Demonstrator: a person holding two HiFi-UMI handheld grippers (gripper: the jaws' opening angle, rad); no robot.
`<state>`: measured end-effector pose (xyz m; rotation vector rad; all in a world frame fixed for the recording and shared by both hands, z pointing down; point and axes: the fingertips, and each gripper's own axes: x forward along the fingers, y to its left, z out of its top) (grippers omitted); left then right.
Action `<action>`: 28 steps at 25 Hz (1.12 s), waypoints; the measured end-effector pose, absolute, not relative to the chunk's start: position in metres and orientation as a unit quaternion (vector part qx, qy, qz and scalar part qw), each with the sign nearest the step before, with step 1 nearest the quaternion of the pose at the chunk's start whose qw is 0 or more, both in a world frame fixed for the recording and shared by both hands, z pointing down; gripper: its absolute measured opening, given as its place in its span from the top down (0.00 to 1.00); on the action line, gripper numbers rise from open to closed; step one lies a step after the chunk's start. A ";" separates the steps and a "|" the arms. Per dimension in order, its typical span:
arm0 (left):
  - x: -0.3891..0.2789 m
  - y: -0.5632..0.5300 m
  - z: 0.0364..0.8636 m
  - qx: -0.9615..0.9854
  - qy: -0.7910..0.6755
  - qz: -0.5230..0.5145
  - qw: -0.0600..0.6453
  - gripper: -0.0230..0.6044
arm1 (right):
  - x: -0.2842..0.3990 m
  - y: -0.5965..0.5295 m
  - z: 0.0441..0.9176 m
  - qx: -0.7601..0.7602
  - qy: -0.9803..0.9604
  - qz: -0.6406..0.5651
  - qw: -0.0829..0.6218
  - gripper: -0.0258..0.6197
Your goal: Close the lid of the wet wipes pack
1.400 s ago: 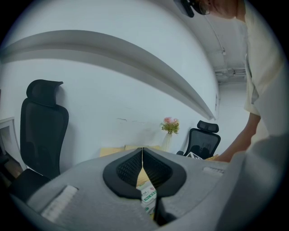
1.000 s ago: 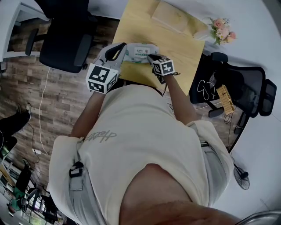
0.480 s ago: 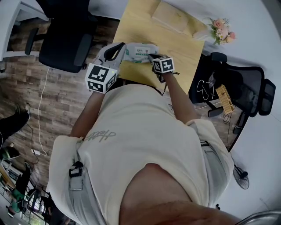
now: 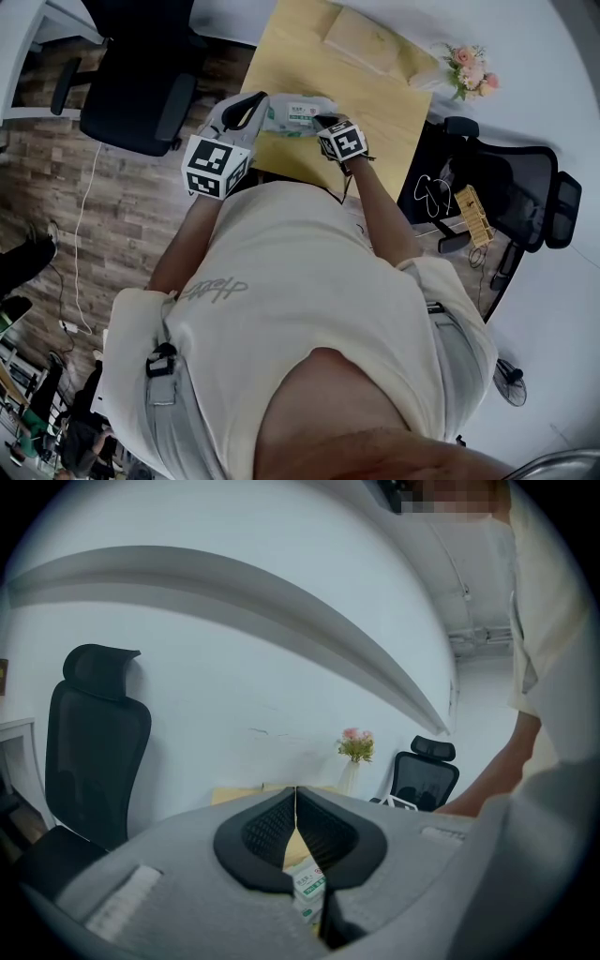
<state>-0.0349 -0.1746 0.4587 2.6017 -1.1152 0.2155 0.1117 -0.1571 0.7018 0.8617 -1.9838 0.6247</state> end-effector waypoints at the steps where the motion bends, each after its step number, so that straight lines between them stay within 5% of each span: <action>1: -0.036 -0.174 0.459 0.906 -0.388 0.075 0.152 0.94 | 0.110 -0.159 0.699 0.347 -0.797 0.253 0.424 0.96; 28: -0.060 -0.177 0.467 0.903 -0.389 0.083 0.161 0.94 | 0.085 -0.165 0.715 0.330 -0.796 0.277 0.426 0.96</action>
